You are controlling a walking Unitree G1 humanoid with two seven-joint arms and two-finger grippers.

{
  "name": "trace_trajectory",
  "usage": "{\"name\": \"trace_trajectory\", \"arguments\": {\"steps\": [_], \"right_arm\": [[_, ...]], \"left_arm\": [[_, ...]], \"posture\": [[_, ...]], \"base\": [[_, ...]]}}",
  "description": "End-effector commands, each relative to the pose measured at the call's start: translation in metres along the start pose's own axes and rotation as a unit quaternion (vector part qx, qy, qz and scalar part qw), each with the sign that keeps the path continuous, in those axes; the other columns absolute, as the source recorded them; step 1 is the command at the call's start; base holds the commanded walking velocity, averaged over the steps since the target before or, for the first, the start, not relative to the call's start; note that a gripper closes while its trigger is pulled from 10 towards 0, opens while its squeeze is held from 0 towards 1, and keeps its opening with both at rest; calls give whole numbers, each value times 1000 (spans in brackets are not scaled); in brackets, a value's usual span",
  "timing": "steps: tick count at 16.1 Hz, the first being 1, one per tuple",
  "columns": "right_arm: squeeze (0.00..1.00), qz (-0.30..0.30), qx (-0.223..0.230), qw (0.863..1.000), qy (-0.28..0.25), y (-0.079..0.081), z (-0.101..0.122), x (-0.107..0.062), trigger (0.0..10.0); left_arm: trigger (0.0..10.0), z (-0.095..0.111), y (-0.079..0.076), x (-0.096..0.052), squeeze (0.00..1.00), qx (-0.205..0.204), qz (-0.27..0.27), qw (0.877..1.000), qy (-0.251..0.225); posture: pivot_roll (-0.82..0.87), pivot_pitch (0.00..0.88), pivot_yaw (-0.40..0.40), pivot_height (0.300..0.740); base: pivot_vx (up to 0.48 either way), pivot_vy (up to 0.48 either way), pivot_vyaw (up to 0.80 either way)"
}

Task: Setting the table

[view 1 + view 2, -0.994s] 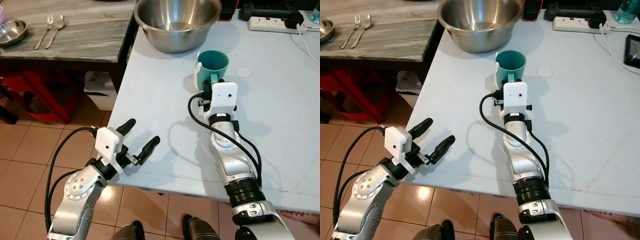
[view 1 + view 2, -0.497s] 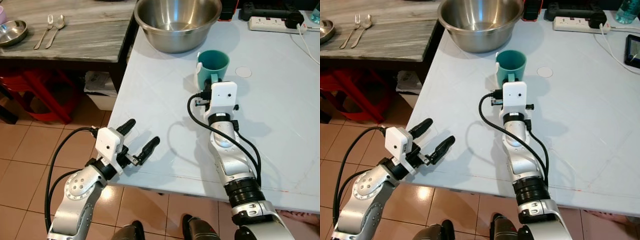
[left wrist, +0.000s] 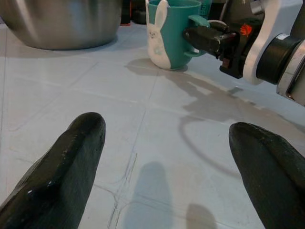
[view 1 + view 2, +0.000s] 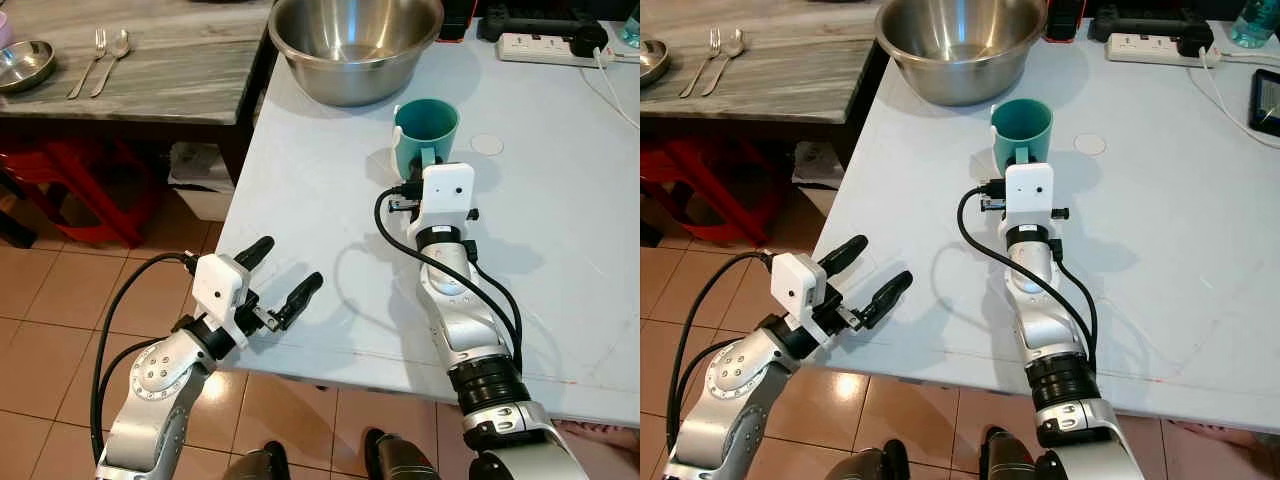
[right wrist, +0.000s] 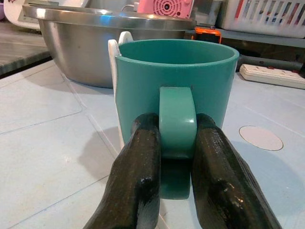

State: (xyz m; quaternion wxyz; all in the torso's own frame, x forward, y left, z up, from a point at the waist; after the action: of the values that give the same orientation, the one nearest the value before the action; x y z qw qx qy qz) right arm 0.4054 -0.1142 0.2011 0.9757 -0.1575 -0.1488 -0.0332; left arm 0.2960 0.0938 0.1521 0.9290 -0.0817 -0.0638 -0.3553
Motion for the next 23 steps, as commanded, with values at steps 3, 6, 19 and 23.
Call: {"name": "trace_trajectory", "arguments": {"steps": [3,6,19,23], "right_arm": [[0,1,7,1000,-5,-2,3,-2,0],[0,4,14,1000,-1,-5,2,-8,0],[0,11,5,999,35,-21,-14,-39,10000],[0,10,3,999,37,-27,-16,-43,10000]], "left_arm": [[10000,-3,8,-4,0,3,35,999,6],[10000,-11,40,-3,0,33,139,990,17],[10000,-15,58,13,0,-2,217,976,-8],[10000,-11,61,14,0,-7,223,975,-19]], "posture": [[-78,257,68,740],[-78,228,56,740],[-110,165,38,740],[-112,163,36,740]], "base": [[0,0,0],[0,0,0],[0,102,-346],[0,395,-800]]}}
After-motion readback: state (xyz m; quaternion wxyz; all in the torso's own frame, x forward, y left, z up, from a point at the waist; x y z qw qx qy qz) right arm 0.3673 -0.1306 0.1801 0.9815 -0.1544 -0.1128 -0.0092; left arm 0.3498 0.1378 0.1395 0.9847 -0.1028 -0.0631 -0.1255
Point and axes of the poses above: a point about 5 cm out from each wrist's last joint towards the gripper, its own x axis pointing out of the wrist towards the gripper, its own z axis along the axis of the wrist's last joint, y = z × x, the point moved 5 cm from there along x, pointing out of the wrist towards the gripper, and after that the axes turned 10 degrees about -x, right-handed, at the moved point
